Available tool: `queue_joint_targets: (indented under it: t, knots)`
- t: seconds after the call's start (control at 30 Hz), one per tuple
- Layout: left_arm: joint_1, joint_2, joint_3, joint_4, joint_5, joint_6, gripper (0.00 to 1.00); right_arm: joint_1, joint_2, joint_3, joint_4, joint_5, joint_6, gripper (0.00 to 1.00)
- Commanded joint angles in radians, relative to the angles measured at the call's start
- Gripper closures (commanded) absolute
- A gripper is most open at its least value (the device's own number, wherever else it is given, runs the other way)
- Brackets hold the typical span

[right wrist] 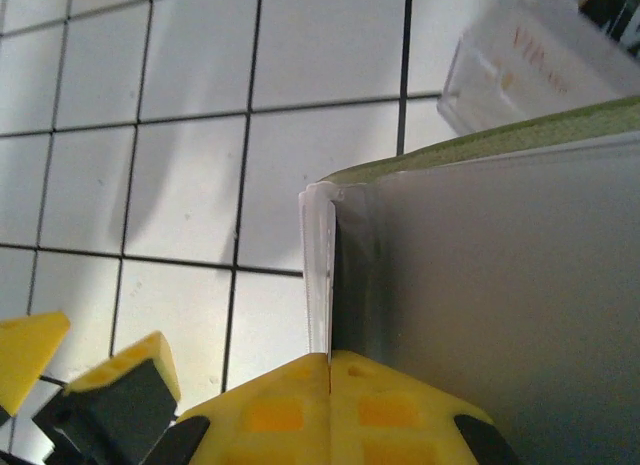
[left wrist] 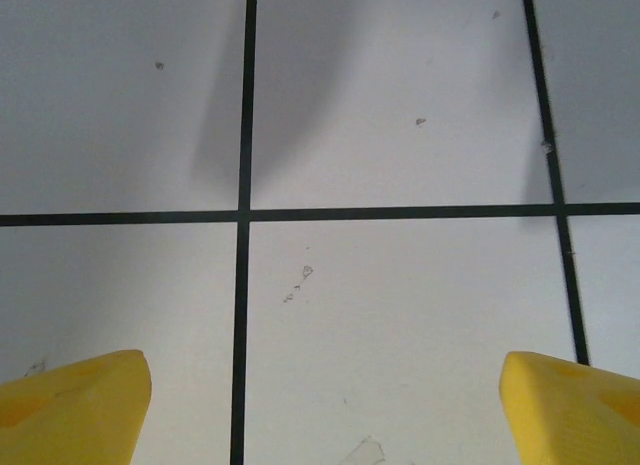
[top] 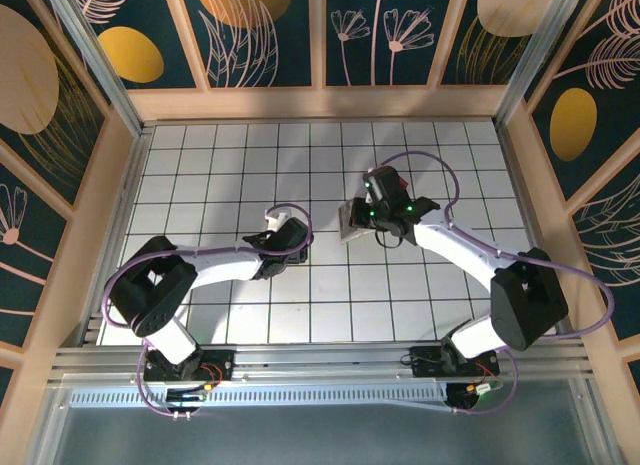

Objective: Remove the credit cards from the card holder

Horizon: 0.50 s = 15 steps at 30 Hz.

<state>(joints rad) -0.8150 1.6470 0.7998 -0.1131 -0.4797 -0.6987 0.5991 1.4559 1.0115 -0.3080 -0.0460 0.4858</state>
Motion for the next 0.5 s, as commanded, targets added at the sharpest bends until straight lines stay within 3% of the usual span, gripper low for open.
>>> queue_joint_targets:
  t: [0.0,0.2,0.47]
  knots:
    - [0.004,-0.043,0.034,-0.032,0.008,0.01,0.09,-0.022,0.014,0.034,0.012,-0.074,-0.015,1.0]
    - [0.003,-0.102,0.069,-0.088,0.006,-0.022,0.09,-0.018,0.024,-0.048,0.161,-0.273,0.119,1.0]
    - [0.003,-0.105,0.089,-0.095,0.046,-0.009,0.07,0.054,0.101,-0.132,0.274,-0.318,0.22,1.0]
